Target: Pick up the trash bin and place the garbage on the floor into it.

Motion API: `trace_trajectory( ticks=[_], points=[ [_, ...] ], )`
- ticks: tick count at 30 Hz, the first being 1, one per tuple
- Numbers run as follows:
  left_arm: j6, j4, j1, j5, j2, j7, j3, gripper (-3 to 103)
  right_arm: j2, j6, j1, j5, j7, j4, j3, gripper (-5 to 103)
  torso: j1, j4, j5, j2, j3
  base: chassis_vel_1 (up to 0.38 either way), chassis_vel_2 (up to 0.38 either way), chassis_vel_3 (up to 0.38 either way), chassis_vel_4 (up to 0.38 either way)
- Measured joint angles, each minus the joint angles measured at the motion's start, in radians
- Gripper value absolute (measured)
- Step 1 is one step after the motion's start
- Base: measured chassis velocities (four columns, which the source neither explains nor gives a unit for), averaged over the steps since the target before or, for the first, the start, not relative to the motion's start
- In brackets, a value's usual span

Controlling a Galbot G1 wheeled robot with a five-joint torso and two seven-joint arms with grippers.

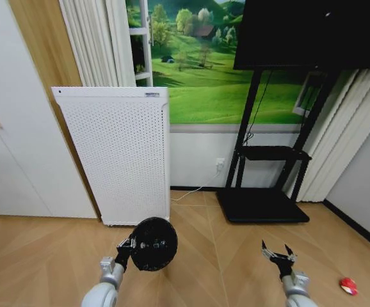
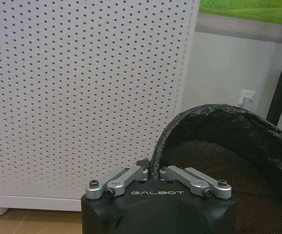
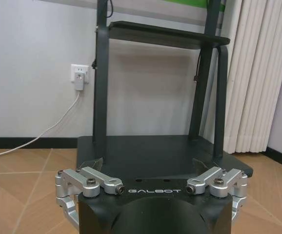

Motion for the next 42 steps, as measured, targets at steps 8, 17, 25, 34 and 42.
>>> trace_trajectory(
  ticks=[8,17,25,34,42],
  points=[
    [-0.001,0.000,0.000,0.001,0.000,0.001,0.001,4,-0.003,0.010,0.002,0.001,-0.004,-0.009,0.002,100,0.000,-0.0001,-0.0008,0.000,0.000,-0.311,-0.298,0.292,0.291],
    [-0.004,0.008,-0.003,0.001,0.000,0.004,0.001,4,0.001,0.042,0.018,-0.011,-0.006,-0.032,-0.007,100,0.000,-0.0009,0.0003,0.000,0.000,-0.234,-0.258,0.246,0.198],
    [-0.009,0.022,-0.006,0.001,-0.001,0.001,0.000,4,-0.012,0.018,0.012,-0.044,-0.007,-0.031,-0.029,100,0.000,0.0000,-0.0004,0.000,0.000,0.067,0.019,-0.048,-0.025],
    [-0.009,0.025,-0.014,-0.004,0.009,0.002,0.007,4,-0.075,-0.023,-0.011,-0.058,-0.002,-0.036,-0.087,100,0.000,-0.0001,-0.0002,0.000,0.000,0.011,0.015,-0.021,-0.015],
    [-0.009,0.030,-0.025,-0.013,0.018,0.002,0.025,4,-0.123,-0.070,-0.038,-0.013,0.013,-0.036,-0.183,100,0.000,-0.0001,0.0000,0.000,0.000,0.000,0.000,0.000,0.000]
  ],
)
